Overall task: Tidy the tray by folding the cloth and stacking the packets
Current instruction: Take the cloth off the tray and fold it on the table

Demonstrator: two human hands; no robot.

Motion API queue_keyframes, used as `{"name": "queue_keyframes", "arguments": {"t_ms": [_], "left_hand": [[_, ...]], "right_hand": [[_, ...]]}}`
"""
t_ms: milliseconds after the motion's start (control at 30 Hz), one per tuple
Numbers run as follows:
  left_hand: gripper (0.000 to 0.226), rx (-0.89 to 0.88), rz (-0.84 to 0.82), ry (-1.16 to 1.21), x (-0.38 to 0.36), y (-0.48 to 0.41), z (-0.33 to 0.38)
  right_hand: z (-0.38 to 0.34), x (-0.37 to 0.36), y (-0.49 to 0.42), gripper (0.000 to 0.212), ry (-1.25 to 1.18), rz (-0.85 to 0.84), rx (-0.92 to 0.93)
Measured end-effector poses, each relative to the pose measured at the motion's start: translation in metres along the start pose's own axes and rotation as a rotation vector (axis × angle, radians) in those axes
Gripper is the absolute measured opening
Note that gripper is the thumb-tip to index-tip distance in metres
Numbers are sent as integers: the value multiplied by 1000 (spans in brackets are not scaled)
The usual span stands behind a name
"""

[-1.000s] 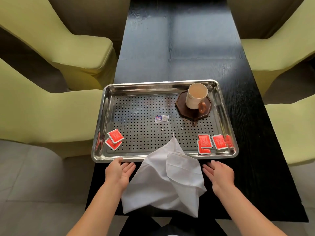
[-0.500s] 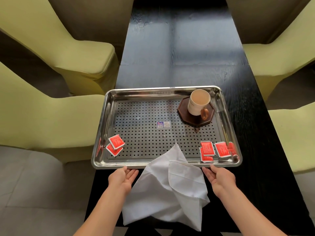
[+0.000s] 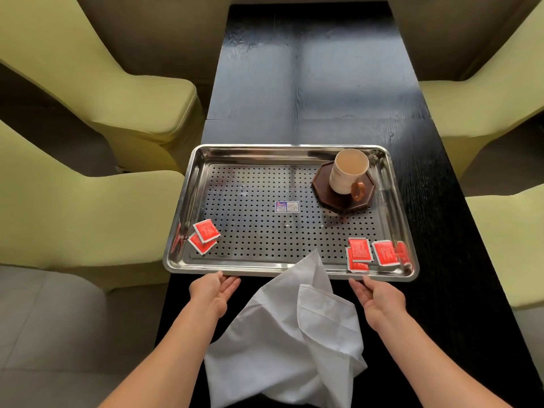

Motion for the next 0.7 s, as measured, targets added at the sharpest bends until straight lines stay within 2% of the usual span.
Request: {"name": "queue_keyframes", "arguments": {"t_ms": [433,700], "left_hand": [[18,-18,-8,-2,-55,-22,27],[21,-25,-11,5,-80,-33,42]], "right_hand": [[-37,-44,-27,12,-1,-2,22],[-53,-70,-40,20,-2,5,26]]}}
Point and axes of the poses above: each hand's wrist, its own y-axis away from the middle knuckle, its own x-axis out of the back of the hand, z = x × y, the point moved 5 cm from there along -y, towards the middle knuckle, and after that the axes turned 6 degrees about z, right-handed, at the moved point
